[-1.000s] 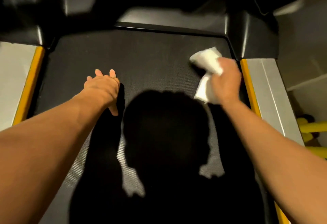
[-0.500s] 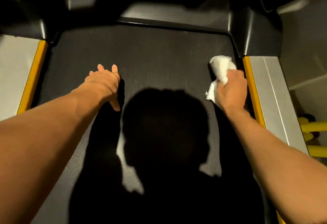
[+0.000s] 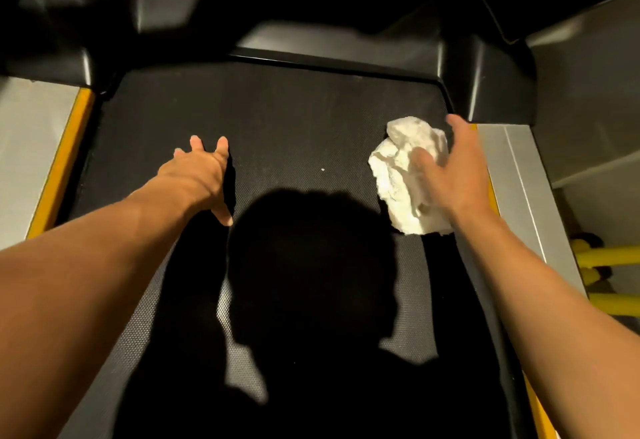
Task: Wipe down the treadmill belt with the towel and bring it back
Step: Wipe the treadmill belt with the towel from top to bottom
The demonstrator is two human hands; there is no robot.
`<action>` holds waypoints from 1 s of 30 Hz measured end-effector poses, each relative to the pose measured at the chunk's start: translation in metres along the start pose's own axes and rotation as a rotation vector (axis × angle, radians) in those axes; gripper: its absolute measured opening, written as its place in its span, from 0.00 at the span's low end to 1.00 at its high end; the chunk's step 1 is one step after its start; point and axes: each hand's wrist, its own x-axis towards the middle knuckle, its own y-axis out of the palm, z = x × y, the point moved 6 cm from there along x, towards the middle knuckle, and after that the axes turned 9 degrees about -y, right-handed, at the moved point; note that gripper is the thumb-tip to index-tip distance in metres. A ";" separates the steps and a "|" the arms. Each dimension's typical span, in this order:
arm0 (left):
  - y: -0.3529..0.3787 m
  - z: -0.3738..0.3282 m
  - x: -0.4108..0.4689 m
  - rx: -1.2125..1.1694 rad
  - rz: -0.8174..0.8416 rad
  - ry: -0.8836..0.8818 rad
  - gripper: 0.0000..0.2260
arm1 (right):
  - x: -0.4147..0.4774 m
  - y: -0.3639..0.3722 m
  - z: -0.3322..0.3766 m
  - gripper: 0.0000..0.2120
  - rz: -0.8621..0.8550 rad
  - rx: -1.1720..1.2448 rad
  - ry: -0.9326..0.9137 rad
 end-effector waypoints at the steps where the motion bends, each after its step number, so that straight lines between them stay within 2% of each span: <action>1: -0.001 0.000 0.000 -0.001 0.006 -0.002 0.67 | -0.003 0.014 0.010 0.29 0.071 -0.082 -0.065; 3: -0.001 -0.001 0.000 -0.005 0.023 0.000 0.68 | -0.013 0.050 0.014 0.31 0.236 -0.255 -0.048; 4: -0.001 -0.002 0.000 -0.012 0.030 0.003 0.67 | -0.017 0.059 0.013 0.32 0.250 -0.310 -0.010; 5: -0.001 -0.002 0.000 -0.019 0.031 0.003 0.67 | -0.020 0.063 0.013 0.30 0.217 -0.334 0.013; 7: 0.000 0.001 0.000 -0.027 0.019 0.001 0.67 | -0.026 0.067 0.028 0.25 0.139 -0.222 -0.022; 8: 0.001 0.002 0.000 -0.032 0.012 0.009 0.67 | -0.032 0.071 0.042 0.23 0.146 -0.110 -0.095; 10: 0.003 0.004 0.001 -0.044 -0.008 0.030 0.65 | -0.052 0.077 0.081 0.21 0.219 0.026 -0.378; 12: 0.007 0.007 0.001 -0.055 -0.024 0.041 0.63 | -0.059 0.070 0.098 0.18 0.164 0.073 -0.557; 13: 0.009 0.010 0.001 -0.066 -0.030 0.047 0.62 | -0.051 0.063 0.094 0.15 0.118 0.063 -0.526; 15: 0.013 0.014 0.001 -0.099 -0.044 0.065 0.61 | -0.033 0.062 0.067 0.13 0.112 -0.002 -0.293; 16: 0.015 0.016 0.001 -0.114 -0.047 0.075 0.60 | -0.031 0.065 0.053 0.17 0.160 -0.103 -0.197; 18: 0.019 0.020 -0.001 -0.120 -0.049 0.080 0.58 | -0.042 0.073 0.042 0.29 0.259 -0.306 -0.142; 20: 0.023 0.026 -0.005 -0.118 -0.070 0.081 0.54 | -0.062 0.080 0.056 0.31 0.271 -0.288 -0.219; 24: 0.033 0.039 -0.024 -0.153 -0.181 0.146 0.46 | -0.098 0.096 0.104 0.24 0.415 -0.019 -0.583; 26: 0.036 0.047 -0.032 -0.217 -0.234 0.183 0.44 | -0.074 0.089 0.110 0.17 0.336 0.037 -0.523; 28: 0.036 0.056 -0.038 -0.255 -0.283 0.166 0.46 | -0.034 0.080 0.088 0.14 0.187 -0.023 -0.301; 30: 0.038 0.064 -0.037 -0.191 -0.249 0.115 0.49 | -0.023 0.083 0.076 0.21 0.163 -0.149 -0.234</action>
